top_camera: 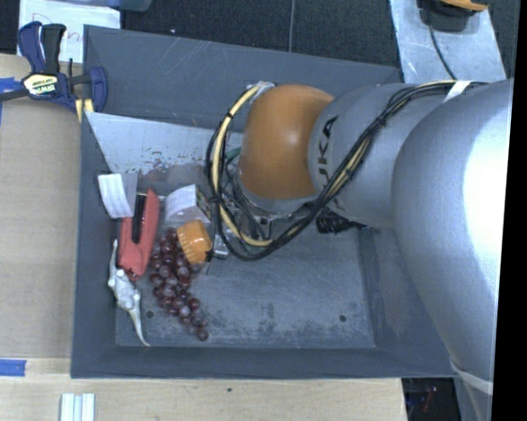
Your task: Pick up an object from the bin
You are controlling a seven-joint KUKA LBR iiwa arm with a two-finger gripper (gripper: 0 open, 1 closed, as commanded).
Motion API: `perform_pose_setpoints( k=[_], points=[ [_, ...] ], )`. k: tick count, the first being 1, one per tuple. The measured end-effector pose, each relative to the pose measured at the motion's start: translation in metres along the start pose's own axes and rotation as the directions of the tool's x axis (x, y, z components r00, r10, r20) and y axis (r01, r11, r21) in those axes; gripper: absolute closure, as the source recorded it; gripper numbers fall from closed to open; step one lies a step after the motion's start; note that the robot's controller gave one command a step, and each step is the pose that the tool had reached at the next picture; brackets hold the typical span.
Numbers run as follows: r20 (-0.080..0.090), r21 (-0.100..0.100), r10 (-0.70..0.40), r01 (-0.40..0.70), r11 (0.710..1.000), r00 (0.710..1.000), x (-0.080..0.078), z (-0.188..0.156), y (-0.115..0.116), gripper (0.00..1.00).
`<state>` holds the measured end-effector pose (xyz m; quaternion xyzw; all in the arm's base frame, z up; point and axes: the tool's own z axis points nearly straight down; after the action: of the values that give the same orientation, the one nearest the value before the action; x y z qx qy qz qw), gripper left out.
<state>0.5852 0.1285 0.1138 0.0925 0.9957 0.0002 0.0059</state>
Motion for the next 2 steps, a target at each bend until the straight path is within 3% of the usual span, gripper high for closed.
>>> perform_pose_setpoints(
  k=[1,2],
  points=[
    [-0.002,0.001,-0.259,0.259,0.966,0.966,0.018,0.003,0.034,0.0],
    [-0.008,0.002,-0.317,0.317,0.949,0.948,0.013,0.023,0.024,0.0]
  ],
)
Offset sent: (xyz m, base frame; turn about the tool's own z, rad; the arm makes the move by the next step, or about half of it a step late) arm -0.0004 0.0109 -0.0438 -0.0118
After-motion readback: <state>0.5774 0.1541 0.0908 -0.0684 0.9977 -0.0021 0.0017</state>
